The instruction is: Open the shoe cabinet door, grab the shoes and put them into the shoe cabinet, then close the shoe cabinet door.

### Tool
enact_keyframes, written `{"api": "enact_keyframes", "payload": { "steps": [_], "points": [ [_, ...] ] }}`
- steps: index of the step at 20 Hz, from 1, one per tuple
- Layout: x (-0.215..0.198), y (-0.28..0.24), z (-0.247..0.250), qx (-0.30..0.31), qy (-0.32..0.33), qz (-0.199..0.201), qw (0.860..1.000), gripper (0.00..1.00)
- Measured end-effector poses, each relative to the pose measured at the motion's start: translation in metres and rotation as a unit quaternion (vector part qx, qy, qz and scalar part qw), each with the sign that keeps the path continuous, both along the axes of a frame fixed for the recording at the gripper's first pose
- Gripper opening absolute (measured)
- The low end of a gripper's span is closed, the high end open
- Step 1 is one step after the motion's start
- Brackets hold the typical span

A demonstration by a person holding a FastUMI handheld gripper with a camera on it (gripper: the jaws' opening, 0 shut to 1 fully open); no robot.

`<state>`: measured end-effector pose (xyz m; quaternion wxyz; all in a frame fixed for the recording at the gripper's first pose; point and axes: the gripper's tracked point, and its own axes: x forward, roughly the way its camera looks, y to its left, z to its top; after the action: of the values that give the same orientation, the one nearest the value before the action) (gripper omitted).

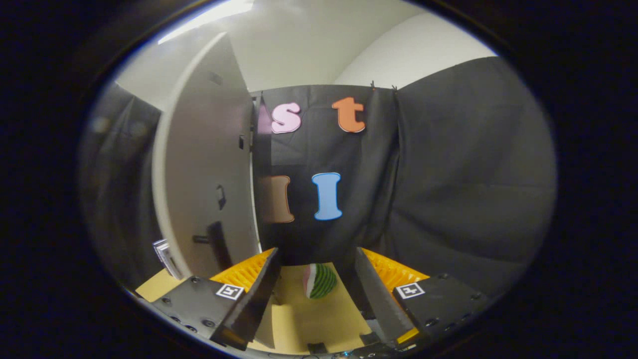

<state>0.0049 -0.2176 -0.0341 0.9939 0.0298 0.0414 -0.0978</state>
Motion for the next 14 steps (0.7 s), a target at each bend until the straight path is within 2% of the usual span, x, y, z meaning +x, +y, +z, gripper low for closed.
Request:
{"api": "enact_keyframes", "payload": {
  "steps": [4, 6, 11, 14],
  "points": [
    [0.066, 0.002, -0.018, -0.002, 0.01, 0.031, 0.999, 0.95],
    [0.086, 0.014, -0.023, -0.008, 0.013, 0.048, 0.999, 0.95],
    [0.095, 0.043, -0.02, -0.025, 0.006, 0.077, 0.997, 0.95],
    [0.094, 0.044, -0.018, -0.018, 0.003, 0.072, 0.997, 0.93]
  ]
}}
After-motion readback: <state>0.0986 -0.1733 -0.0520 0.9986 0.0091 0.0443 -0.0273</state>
